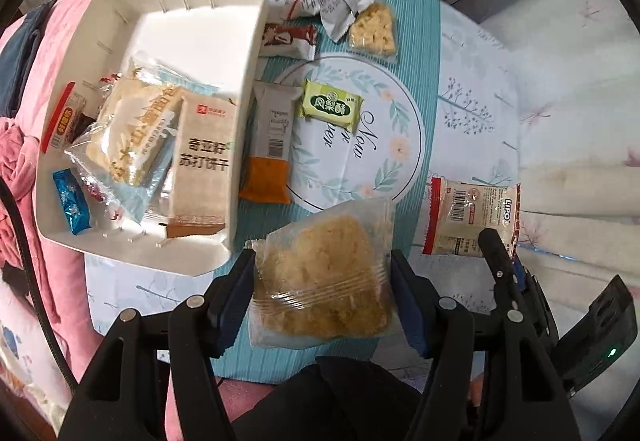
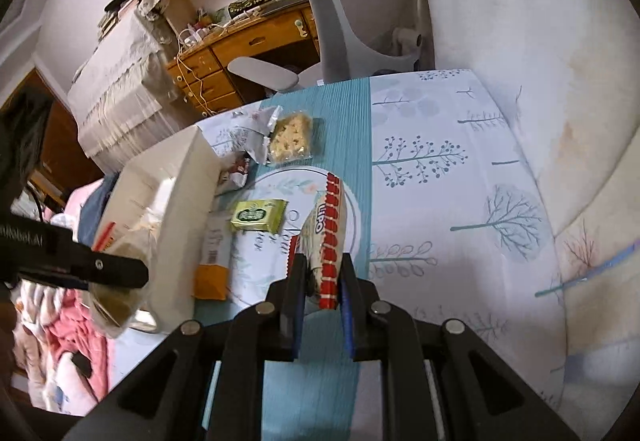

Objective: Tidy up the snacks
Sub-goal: 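Release the pastry bag into the tray while the right tool releases the LIPO packet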

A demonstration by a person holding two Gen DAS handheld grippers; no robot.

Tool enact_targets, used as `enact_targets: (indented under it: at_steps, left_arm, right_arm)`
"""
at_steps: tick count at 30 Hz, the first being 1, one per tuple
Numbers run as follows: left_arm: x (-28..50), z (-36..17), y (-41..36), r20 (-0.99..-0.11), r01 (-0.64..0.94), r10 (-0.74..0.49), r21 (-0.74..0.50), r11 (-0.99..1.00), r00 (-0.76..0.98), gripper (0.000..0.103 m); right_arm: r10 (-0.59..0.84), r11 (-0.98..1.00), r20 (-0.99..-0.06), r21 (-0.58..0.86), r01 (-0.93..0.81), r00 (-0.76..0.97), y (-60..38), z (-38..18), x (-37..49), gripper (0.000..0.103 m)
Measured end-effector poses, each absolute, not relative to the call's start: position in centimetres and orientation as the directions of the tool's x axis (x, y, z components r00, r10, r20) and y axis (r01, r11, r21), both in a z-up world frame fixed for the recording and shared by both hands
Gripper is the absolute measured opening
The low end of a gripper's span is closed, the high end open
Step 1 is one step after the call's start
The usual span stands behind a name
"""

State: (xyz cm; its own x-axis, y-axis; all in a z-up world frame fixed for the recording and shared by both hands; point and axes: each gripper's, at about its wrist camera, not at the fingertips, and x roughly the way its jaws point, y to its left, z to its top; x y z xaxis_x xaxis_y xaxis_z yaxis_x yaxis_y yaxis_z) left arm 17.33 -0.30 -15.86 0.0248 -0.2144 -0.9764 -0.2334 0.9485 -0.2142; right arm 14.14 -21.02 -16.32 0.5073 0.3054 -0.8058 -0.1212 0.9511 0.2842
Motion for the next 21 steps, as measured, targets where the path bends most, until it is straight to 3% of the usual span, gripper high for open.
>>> enact_targets:
  at_steps: [21]
  left_arm:
    - [11.3, -10.5, 12.7, -0.913, -0.055, -0.215, -0.249, 0.967, 0.348, 0.064]
  right_arm:
    - [0.396, 0.904, -0.721, 0.414, -0.105, 0.569, -10.4, -11.4, 9.4, 0.014]
